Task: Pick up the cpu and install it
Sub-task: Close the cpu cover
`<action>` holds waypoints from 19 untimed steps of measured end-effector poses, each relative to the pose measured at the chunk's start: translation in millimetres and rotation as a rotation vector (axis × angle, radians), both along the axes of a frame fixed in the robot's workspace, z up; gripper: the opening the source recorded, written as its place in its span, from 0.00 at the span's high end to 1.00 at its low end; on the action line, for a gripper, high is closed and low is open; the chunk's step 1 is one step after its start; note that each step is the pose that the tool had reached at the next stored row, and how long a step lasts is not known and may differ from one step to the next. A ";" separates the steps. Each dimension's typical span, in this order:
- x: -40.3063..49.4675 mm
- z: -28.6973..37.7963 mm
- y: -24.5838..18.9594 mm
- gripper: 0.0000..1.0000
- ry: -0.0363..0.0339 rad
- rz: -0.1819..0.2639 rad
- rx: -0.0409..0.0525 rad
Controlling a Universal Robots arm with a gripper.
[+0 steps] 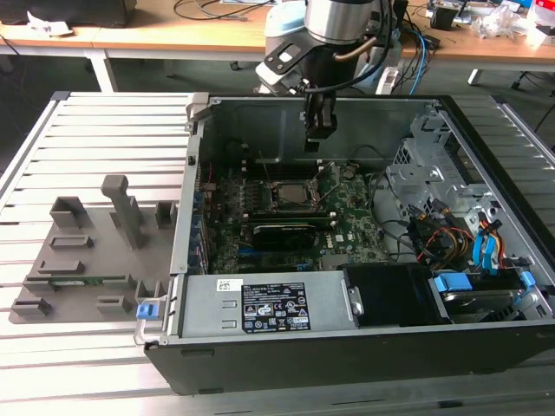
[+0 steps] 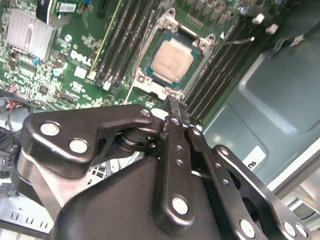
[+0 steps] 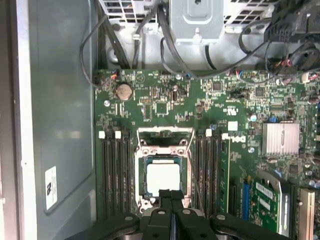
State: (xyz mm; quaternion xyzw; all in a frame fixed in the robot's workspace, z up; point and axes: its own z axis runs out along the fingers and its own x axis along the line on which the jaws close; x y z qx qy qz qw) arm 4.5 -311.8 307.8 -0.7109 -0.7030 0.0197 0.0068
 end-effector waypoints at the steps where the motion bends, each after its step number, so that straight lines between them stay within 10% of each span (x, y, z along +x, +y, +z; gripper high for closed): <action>1: 3.9 0.0 0.0 0.89 0.0000 0.000 0.0000; 9: 48.9 -0.2 0.4 0.89 0.0005 0.000 -0.0003; 19: 72.0 -15.4 0.9 0.89 0.0048 0.016 0.0020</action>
